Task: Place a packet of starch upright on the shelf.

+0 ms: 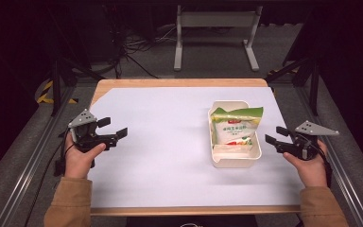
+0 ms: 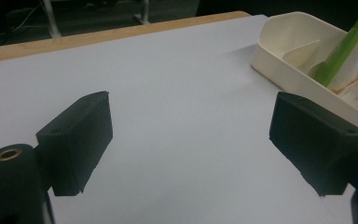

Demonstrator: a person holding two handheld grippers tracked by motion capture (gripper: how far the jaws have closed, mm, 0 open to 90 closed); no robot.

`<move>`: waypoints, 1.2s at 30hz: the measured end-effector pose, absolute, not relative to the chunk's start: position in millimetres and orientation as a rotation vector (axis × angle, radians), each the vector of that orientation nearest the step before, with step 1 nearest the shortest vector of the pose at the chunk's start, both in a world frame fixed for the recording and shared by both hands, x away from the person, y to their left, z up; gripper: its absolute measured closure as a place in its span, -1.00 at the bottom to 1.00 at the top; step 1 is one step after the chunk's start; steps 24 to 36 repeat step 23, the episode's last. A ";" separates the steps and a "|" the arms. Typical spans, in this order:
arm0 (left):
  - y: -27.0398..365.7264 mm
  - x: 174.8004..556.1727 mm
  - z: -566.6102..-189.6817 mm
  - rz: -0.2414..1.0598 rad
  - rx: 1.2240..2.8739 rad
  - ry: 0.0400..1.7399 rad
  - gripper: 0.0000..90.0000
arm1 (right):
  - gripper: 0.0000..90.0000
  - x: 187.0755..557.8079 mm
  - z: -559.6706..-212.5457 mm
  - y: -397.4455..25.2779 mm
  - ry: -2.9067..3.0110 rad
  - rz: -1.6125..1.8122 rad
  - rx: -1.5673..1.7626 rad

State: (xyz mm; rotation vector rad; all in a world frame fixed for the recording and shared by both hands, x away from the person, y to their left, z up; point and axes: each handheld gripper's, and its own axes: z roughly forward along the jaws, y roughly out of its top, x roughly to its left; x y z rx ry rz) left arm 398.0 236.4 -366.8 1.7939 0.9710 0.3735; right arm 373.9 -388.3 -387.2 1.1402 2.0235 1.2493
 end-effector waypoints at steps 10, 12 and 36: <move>232.1 401.6 -378.0 0.362 1.806 0.961 -0.69 | -0.20 378.5 -417.9 -387.2 2.081 1.192 1.161; 232.0 402.2 -378.8 0.365 1.809 0.956 -0.69 | -0.20 379.0 -419.9 -386.3 2.090 1.182 1.155; 232.0 403.1 -383.3 0.352 1.812 0.960 -0.69 | -0.22 380.1 -425.0 -381.7 2.092 1.166 1.147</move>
